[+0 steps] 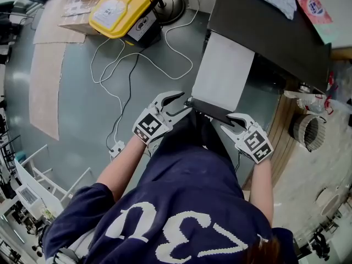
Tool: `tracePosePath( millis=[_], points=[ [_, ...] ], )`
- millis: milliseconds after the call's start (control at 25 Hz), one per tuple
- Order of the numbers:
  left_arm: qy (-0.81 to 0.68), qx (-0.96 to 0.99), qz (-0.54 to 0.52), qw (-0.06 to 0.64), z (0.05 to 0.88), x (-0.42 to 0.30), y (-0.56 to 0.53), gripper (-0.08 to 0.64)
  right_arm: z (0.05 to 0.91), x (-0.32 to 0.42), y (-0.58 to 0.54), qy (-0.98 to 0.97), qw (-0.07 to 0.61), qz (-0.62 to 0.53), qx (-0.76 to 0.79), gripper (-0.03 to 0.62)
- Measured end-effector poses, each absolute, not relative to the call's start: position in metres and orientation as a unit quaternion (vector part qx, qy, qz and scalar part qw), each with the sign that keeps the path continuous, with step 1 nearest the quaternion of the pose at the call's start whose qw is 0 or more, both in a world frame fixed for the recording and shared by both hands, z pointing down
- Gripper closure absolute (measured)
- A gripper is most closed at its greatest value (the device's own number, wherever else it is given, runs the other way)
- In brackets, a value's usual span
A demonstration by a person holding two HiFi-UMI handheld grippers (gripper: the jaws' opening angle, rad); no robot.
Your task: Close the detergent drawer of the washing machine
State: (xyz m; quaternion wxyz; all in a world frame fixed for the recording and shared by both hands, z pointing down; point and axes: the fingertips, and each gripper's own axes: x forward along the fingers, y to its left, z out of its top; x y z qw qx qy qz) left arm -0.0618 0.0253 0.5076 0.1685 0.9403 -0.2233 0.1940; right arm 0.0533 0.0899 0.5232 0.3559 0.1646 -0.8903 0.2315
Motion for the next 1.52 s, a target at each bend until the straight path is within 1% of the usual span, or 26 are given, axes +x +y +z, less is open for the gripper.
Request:
tracePosePath(
  millis=[80,160,240,320,360,560,1040,1520],
  points=[
    [-0.208,0.943,0.19,0.179,0.509,-0.061,0.029,0.352,0.526,0.058,0.093,-0.888,0.355,0.239,0.167,0.434],
    [-0.19,0.945,0.204,0.174,0.513,-0.06,0.035,0.353,0.528,0.065,0.094,-0.887,0.35,0.246,0.174,0.436],
    [-0.184,0.943,0.219,0.167,0.521,-0.06,0.038,0.353,0.53,0.07,0.094,-0.887,0.342,0.251,0.185,0.471],
    [-0.178,0.944,0.217,0.17,0.524,-0.06,0.041,0.383,0.53,0.07,0.096,-0.888,0.332,0.257,0.19,0.509],
    [-0.174,0.946,0.213,0.172,0.524,-0.059,0.043,0.414,0.53,0.07,0.097,-0.888,0.329,0.258,0.191,0.509],
    [-0.159,0.948,0.218,0.169,0.523,-0.059,0.042,0.428,0.53,0.069,0.096,-0.889,0.328,0.26,0.184,0.511],
    [-0.17,0.948,0.207,0.171,0.511,-0.059,0.027,0.43,0.514,0.07,0.082,-0.896,0.302,0.261,0.193,0.514],
    [-0.197,0.946,0.198,0.164,0.506,-0.042,-0.012,0.43,0.508,0.089,0.038,-0.889,0.289,0.247,0.255,0.5]
  ],
)
